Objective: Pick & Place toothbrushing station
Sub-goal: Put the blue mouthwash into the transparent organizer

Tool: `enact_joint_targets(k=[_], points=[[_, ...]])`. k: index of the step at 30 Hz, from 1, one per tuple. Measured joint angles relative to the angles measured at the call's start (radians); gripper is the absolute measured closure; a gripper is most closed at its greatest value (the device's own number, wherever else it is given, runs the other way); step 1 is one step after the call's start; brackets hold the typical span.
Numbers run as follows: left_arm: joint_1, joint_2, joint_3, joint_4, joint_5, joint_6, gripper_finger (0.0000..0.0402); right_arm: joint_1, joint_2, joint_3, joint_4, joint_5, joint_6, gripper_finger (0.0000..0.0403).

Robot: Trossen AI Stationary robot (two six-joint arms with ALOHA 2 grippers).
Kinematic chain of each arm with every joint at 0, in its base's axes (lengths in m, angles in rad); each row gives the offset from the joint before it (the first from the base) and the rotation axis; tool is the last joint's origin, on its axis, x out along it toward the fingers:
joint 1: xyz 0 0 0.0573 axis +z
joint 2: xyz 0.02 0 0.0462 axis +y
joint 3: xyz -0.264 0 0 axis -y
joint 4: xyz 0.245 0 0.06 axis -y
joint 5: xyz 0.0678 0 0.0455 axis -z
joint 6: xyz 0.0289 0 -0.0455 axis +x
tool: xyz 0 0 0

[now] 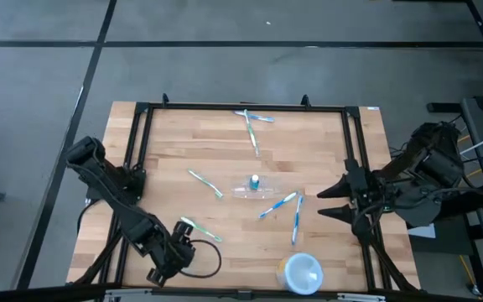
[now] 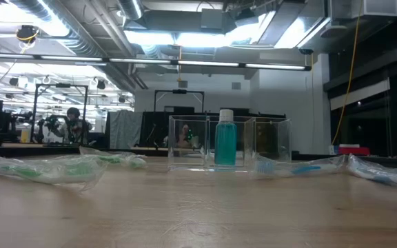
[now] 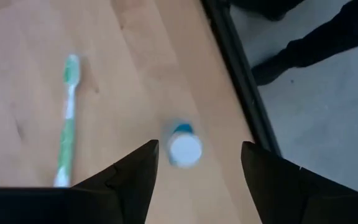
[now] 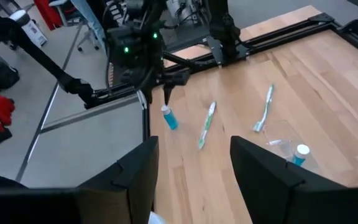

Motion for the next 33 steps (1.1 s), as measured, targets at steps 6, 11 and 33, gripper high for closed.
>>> enact_joint_targets(k=[6,11,33], points=[[-0.003,0.057,0.000,0.015,-0.006,-0.025,0.0176,0.008,0.000,0.000,0.000,0.003,0.016,0.0201],[-0.007,0.082,0.000,0.017,-0.010,-0.049,0.0176,0.008,0.000,0.000,0.000,0.002,0.019,0.0201],[-0.009,0.101,0.000,-0.023,-0.007,-0.085,0.0224,0.008,0.000,0.000,0.007,-0.003,0.028,0.0202]])
